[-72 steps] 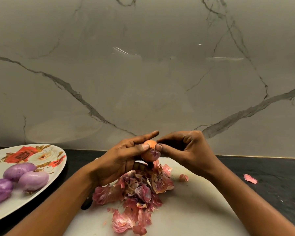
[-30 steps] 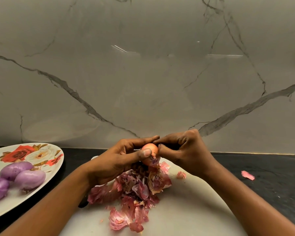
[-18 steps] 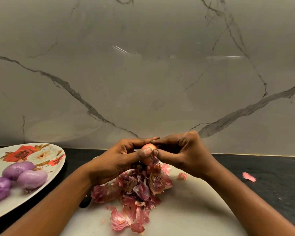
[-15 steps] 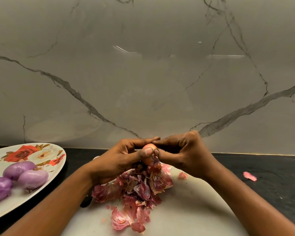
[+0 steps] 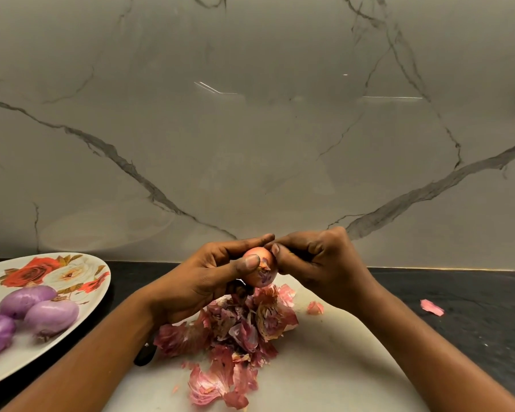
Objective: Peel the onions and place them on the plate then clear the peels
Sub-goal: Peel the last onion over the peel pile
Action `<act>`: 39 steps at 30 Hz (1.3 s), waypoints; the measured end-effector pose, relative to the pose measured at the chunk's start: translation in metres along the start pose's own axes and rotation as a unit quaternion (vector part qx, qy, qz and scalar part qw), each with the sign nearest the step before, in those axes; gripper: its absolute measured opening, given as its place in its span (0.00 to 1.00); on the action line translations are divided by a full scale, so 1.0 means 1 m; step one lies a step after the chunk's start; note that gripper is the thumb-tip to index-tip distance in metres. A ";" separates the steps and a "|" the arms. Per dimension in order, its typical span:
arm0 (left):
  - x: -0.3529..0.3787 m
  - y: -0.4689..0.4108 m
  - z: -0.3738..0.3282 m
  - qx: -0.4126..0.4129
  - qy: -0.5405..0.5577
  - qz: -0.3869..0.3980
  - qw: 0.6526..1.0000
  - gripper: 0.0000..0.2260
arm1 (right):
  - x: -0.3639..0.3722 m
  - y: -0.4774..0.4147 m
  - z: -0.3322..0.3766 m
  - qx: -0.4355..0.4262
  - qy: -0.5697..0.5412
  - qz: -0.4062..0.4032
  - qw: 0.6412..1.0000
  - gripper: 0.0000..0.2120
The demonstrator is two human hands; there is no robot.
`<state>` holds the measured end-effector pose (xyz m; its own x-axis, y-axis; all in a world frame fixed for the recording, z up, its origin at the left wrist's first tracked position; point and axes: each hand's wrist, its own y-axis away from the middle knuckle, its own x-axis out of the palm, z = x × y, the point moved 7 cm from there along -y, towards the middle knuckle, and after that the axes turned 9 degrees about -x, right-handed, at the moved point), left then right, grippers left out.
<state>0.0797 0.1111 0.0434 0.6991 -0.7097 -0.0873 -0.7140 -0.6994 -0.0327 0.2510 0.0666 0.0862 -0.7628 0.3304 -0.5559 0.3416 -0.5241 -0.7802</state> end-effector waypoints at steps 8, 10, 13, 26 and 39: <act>-0.006 0.000 -0.004 0.009 0.008 -0.036 0.999 0.21 | 0.003 0.000 0.003 0.006 -0.071 0.011 0.997 0.14; -0.007 0.000 -0.004 0.009 0.000 -0.048 0.999 0.21 | 0.002 0.000 0.004 -0.004 -0.052 0.001 0.999 0.13; -0.007 -0.001 -0.003 0.008 0.001 -0.059 0.998 0.21 | 0.002 -0.001 0.008 -0.037 -0.002 -0.012 0.999 0.11; -0.017 -0.001 -0.007 0.027 0.058 -0.084 0.994 0.21 | -0.010 0.001 -0.002 0.023 0.009 -0.097 0.995 0.07; -0.019 -0.001 -0.007 0.032 0.016 -0.120 0.992 0.25 | 0.002 -0.001 0.015 -0.043 0.044 -0.047 0.997 0.10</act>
<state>0.0677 0.1249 0.0519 0.8489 -0.5272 -0.0370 -0.5278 -0.8419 -0.1122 0.2412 0.0562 0.0903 -0.7441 0.4434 -0.4998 0.3202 -0.4198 -0.8492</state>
